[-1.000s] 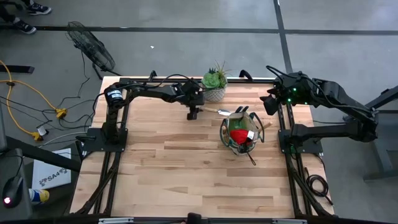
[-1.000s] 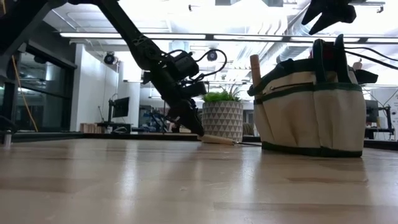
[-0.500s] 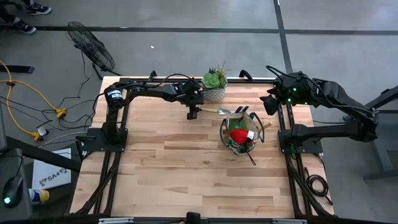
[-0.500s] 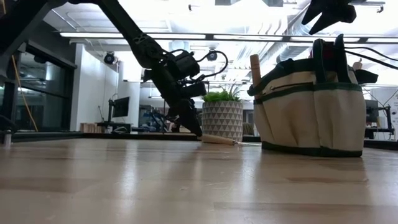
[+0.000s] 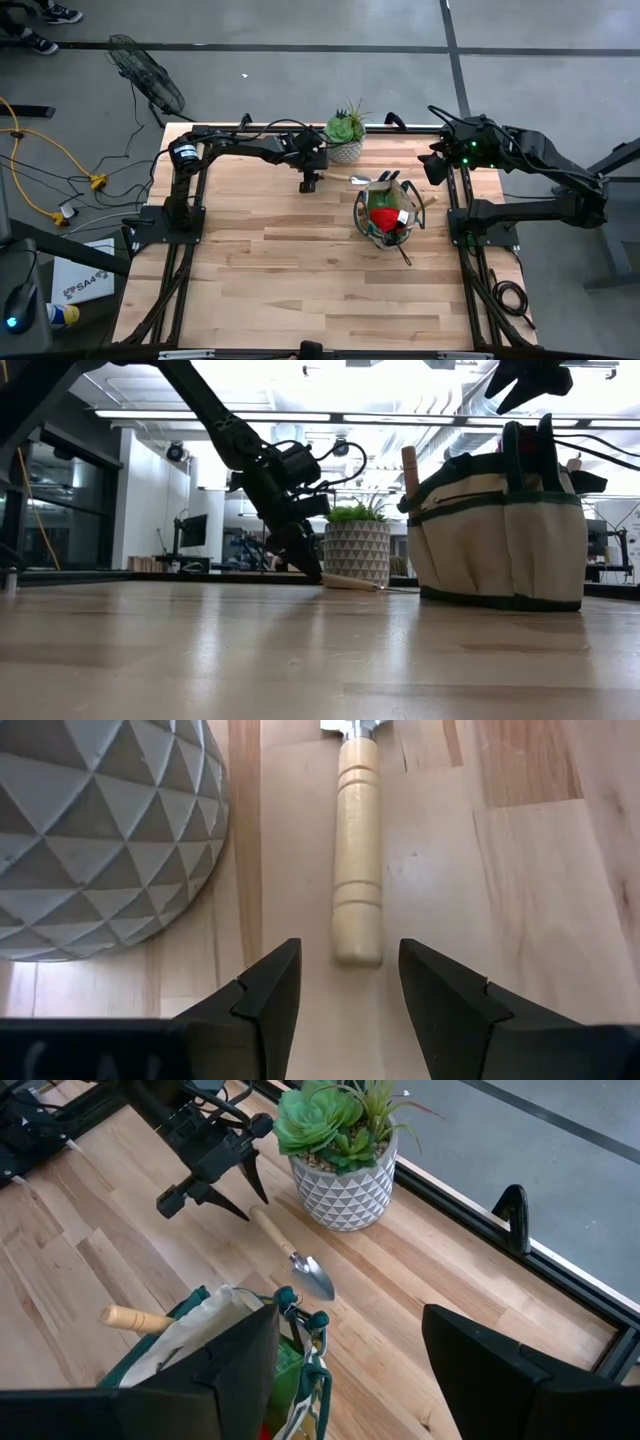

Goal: Pick & Place Garden tools in Gardening bag
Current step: Put the brown trowel into the brown gardening bag

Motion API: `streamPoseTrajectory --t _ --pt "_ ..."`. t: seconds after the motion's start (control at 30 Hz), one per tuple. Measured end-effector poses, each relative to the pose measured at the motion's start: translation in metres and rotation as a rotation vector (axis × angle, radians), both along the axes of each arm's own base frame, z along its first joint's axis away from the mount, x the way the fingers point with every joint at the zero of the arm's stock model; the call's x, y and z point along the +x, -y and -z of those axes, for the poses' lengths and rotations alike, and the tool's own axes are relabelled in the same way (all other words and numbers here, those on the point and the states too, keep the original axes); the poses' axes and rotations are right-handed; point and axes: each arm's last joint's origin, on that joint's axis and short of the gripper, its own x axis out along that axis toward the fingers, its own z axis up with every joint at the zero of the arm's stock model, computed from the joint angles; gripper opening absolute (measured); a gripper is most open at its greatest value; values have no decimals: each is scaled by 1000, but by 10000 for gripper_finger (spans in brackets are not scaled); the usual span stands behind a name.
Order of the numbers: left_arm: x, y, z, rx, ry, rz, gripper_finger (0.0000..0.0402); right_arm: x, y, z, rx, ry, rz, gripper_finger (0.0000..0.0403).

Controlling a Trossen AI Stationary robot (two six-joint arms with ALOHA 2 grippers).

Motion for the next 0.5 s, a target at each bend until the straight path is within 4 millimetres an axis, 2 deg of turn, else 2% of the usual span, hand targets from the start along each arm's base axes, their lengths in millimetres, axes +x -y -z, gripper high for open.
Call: streamPoseTrajectory --t 0.33,0.5 --pt "0 0 0 -3 5 -6 163 0 0 0 0 0 0 238" --pt "1 0 -1 2 9 -9 142 0 0 0 0 0 0 238"
